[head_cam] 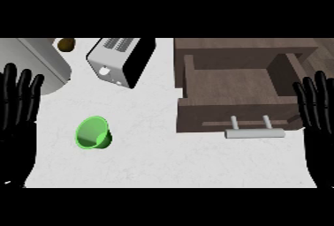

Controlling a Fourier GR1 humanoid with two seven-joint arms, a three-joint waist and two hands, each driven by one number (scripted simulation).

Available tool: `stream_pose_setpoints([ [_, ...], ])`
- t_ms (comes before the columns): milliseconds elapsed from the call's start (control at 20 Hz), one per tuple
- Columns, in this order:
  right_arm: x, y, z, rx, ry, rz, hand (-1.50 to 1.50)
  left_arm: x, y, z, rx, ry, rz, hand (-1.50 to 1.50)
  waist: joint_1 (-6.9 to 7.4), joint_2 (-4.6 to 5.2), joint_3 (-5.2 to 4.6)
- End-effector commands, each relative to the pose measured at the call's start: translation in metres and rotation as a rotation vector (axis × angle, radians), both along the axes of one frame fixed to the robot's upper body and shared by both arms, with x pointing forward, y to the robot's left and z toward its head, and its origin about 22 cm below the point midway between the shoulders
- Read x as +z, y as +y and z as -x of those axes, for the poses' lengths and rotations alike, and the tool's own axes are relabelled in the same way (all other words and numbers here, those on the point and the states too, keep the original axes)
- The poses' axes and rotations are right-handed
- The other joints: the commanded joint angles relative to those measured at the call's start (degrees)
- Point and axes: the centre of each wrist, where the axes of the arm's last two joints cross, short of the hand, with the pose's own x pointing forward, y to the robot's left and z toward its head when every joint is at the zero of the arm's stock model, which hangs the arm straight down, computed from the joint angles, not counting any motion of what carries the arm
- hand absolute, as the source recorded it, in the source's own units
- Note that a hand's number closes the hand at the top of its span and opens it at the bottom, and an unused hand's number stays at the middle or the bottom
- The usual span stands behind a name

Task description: Pick up the cup, place it into the drawer and close the drawer

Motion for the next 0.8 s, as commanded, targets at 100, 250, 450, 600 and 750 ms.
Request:
stream_pose_setpoints([
  [100, 0.003, 0.000, 0.003, -0.025, -0.028, -0.024, -1.50, -0.006, 0.015, -0.002, -0.256, 0.016, -0.024, -1.50, 1.14, 2.31, 0.34],
  [250, 0.005, -0.006, -0.009, -0.036, -0.020, 0.006, -1.50, -0.008, 0.009, 0.004, -0.504, 0.076, -0.055, -1.50, 1.59, 2.43, 0.33],
  [450, 0.004, -0.007, -0.007, 0.022, 0.061, 0.122, -1.50, -0.044, 0.028, 0.000, -0.522, 0.282, 0.153, -1.50, 1.39, 2.48, 0.32],
  [600, 0.000, -0.012, -0.025, 0.040, 0.078, 0.104, -1.50, -0.045, 0.046, 0.000, -0.517, 0.312, 0.167, -1.50, 1.57, 2.42, 0.38],
  [750, 0.008, -0.022, -0.016, 0.016, 0.068, 0.108, -1.50, -0.045, 0.061, 0.003, -0.531, 0.332, 0.160, -1.50, 1.38, 2.33, 0.40],
])
